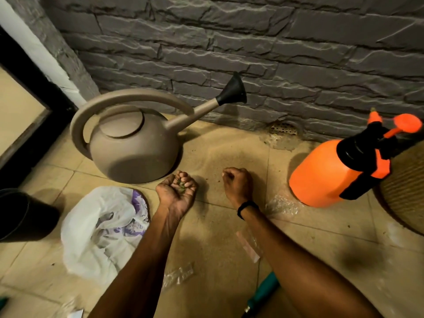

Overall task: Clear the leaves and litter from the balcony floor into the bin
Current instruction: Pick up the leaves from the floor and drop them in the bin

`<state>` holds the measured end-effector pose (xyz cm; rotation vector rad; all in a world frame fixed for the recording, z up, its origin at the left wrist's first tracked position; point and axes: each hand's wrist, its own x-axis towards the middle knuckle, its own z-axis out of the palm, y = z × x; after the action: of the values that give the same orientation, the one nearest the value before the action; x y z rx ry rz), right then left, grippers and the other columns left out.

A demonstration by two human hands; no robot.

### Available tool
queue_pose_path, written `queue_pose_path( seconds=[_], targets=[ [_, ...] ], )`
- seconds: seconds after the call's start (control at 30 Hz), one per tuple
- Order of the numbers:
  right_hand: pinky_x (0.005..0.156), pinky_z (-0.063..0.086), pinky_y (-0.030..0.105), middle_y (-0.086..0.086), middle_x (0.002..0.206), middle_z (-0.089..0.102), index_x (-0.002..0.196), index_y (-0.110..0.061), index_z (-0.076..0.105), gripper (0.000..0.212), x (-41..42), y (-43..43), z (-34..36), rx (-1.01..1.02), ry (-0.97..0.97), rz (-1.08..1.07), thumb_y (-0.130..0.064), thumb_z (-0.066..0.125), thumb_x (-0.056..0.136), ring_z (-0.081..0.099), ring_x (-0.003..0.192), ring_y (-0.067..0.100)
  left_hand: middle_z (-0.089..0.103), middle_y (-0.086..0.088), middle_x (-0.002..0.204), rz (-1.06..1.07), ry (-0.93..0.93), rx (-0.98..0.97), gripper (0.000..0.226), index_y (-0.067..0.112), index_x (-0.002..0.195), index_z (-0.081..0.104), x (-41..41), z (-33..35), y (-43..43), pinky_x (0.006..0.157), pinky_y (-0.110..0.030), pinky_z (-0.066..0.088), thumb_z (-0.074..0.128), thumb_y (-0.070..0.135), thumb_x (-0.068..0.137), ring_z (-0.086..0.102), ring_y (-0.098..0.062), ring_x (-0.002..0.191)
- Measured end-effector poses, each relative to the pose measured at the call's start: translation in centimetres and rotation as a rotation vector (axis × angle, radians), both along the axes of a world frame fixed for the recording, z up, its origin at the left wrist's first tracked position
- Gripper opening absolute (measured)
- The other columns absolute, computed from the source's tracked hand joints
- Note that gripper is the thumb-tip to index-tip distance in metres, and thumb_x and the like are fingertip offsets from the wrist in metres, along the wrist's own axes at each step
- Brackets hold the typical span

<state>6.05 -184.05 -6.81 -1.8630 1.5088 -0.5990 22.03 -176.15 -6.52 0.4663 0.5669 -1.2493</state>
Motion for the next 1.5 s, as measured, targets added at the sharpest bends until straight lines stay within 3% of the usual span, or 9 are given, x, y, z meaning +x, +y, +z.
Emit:
queue_pose_path(
  seconds=[0.17,0.33,0.5,0.63,0.8,1.0,1.2,1.33,1.5],
  targets=[
    [0.090,0.048,0.027,0.009,0.112,0.065,0.117,-0.015,0.072,0.026,0.6,1.5,-1.7,0.018,0.047,0.105,-0.020,0.066,0.093,0.060,0.102,0.021,0.042,0.003,0.068,0.007,0.036,-0.053,0.022,0.014,0.069,0.054,1.0,-0.1,0.6,0.046,-0.025,0.037,0.038,0.013,0.083,0.037,-0.011,0.056],
    [0.093,0.049,0.033,0.007,0.107,0.064,0.109,-0.015,0.075,0.023,2.3,1.2,-1.6,0.047,0.016,0.171,-0.023,0.072,0.088,0.058,0.102,0.022,0.046,0.001,0.070,0.010,0.022,-0.039,0.025,0.012,0.068,0.058,1.7,-0.3,0.8,0.052,-0.025,0.036,0.039,0.016,0.084,0.039,-0.012,0.060],
    [0.095,0.037,0.034,0.007,0.100,0.062,0.096,-0.014,0.075,0.013,3.4,0.9,-1.6,-0.153,0.133,0.247,-0.015,0.063,0.092,0.051,0.099,0.025,0.047,-0.001,0.069,0.025,-0.008,-0.015,0.027,0.011,0.068,0.059,2.2,-0.2,1.1,0.058,-0.027,0.031,0.038,0.017,0.085,0.040,-0.014,0.059],
    [0.097,0.036,0.032,0.007,0.107,0.055,0.100,-0.015,0.068,0.018,3.3,-0.4,-1.1,-0.172,0.273,0.327,-0.007,0.056,0.091,0.045,0.108,0.026,0.049,-0.002,0.068,0.025,-0.029,0.019,0.026,0.011,0.069,0.059,2.0,-0.1,1.2,0.058,-0.027,0.031,0.039,0.016,0.083,0.042,-0.015,0.058],
    [0.096,0.032,0.038,0.011,0.101,0.060,0.100,-0.013,0.070,0.016,0.6,-2.0,-1.2,-0.125,0.165,0.155,-0.017,0.055,0.097,0.049,0.101,0.032,0.051,-0.003,0.068,0.032,-0.052,0.042,0.024,0.011,0.070,0.060,1.7,0.0,1.0,0.057,-0.027,0.032,0.040,0.014,0.082,0.044,-0.016,0.057],
    [0.091,0.035,0.032,0.006,0.099,0.060,0.099,-0.016,0.073,0.013,-1.0,-0.9,-1.9,-0.037,0.103,0.213,-0.022,0.062,0.095,0.047,0.104,0.026,0.053,-0.004,0.067,0.003,-0.068,0.069,0.042,0.009,0.066,0.061,1.0,-0.4,0.3,0.056,-0.026,0.033,0.032,0.017,0.095,0.045,-0.016,0.057],
    [0.090,0.038,0.035,0.006,0.101,0.060,0.097,-0.017,0.072,0.012,0.3,-0.4,-1.4,-0.046,0.091,0.269,-0.024,0.063,0.094,0.047,0.103,0.025,0.053,-0.004,0.068,-0.015,-0.082,0.089,0.028,0.012,0.073,0.057,0.8,-0.3,0.5,0.052,-0.023,0.036,0.035,0.015,0.090,0.046,-0.016,0.056],
    [0.089,0.040,0.037,0.007,0.099,0.059,0.097,-0.016,0.071,0.013,1.2,0.1,-1.5,-0.151,0.172,0.294,-0.023,0.061,0.095,0.047,0.100,0.026,0.054,-0.004,0.069,-0.015,-0.092,0.088,0.022,0.012,0.073,0.059,0.9,0.0,0.9,0.053,-0.024,0.036,0.039,0.014,0.082,0.047,-0.015,0.058],
    [0.095,0.042,0.039,0.006,0.111,0.056,0.111,-0.016,0.065,0.022,1.8,-0.5,-1.0,-0.338,0.481,0.430,-0.014,0.055,0.093,0.044,0.110,0.026,0.055,-0.003,0.069,-0.036,-0.093,0.114,0.030,0.012,0.075,0.060,0.8,-0.3,1.1,0.053,-0.024,0.037,0.035,0.017,0.091,0.049,-0.015,0.059]
  ],
)
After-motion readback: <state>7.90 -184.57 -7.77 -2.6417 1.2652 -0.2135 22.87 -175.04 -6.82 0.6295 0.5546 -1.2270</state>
